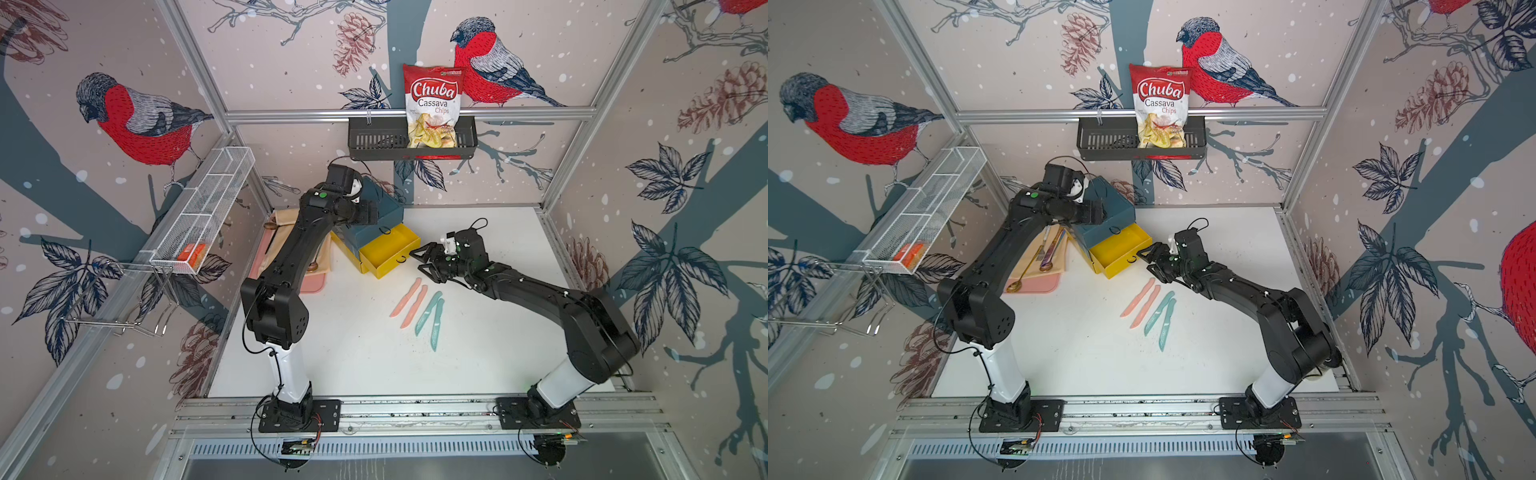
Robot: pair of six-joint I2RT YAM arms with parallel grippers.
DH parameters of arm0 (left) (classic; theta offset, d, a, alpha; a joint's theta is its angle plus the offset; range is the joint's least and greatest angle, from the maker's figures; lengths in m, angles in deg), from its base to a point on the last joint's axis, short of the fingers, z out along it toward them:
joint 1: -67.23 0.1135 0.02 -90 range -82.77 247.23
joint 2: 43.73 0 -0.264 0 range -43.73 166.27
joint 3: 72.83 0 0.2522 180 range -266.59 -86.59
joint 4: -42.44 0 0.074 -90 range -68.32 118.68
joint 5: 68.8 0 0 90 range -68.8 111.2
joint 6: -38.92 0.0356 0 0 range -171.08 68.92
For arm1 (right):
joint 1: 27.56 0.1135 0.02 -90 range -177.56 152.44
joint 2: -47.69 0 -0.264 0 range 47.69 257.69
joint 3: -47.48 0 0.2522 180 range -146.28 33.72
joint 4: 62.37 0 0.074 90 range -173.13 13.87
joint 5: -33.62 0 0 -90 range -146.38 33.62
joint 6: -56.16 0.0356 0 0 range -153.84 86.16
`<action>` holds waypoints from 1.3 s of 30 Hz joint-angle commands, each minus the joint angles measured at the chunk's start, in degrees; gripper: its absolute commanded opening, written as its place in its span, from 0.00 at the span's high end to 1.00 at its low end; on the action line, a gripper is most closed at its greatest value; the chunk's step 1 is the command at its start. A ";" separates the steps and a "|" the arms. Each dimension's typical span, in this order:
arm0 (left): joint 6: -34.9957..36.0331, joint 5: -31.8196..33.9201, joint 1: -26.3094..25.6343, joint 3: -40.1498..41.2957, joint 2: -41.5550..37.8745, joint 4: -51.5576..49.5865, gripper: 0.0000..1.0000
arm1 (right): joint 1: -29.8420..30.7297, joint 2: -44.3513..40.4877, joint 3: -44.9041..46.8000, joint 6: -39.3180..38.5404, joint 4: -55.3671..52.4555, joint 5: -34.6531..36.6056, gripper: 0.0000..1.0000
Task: Place the fruit knives into the drawer by color
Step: Open the drawer in the storage box, then pick up the fruit knife from the center of the board.
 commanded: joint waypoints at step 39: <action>-8.34 -12.60 -18.64 51.33 -35.33 16.62 0.01 | 11.57 12.17 -3.22 -11.98 -42.06 25.80 0.73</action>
